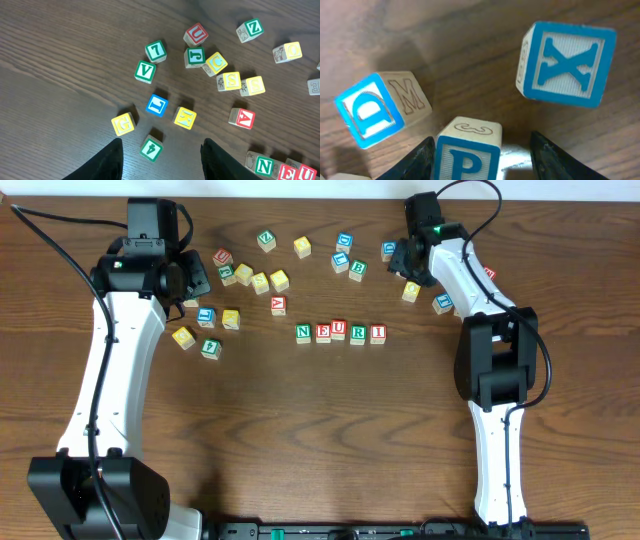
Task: Spell out NEURIPS
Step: 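Lower the right gripper and grasp the blue P block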
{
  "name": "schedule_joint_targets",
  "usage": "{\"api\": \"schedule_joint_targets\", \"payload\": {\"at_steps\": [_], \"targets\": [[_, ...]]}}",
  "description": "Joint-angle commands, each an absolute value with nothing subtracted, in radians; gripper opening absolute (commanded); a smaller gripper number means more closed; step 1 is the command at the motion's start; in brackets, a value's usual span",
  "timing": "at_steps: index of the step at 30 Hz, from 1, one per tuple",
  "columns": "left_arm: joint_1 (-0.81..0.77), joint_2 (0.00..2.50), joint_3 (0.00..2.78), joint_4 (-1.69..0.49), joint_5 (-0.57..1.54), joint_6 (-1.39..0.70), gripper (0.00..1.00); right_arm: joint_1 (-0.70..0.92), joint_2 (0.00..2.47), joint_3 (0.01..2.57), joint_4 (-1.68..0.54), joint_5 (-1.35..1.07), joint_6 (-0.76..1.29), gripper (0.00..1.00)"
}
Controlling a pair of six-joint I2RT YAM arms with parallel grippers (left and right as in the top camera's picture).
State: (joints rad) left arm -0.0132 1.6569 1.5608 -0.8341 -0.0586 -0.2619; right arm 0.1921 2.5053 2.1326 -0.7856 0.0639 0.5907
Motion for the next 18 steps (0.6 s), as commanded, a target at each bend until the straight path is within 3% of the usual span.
{"api": "schedule_joint_targets", "payload": {"at_steps": [1,5,18], "targets": [[-0.01,1.654,1.562,-0.837,-0.065,-0.266,0.5,0.199,2.508,2.146,-0.769,0.081,0.563,0.51],[-0.01,1.654,1.562,-0.837,-0.065,-0.266,0.49,0.198,2.508,2.146,-0.772,0.08,0.559,0.4],[-0.011,1.654,1.562,-0.838,-0.064,-0.266,0.5,0.197,2.449,2.146,-0.797,0.057,0.471,0.34]]}}
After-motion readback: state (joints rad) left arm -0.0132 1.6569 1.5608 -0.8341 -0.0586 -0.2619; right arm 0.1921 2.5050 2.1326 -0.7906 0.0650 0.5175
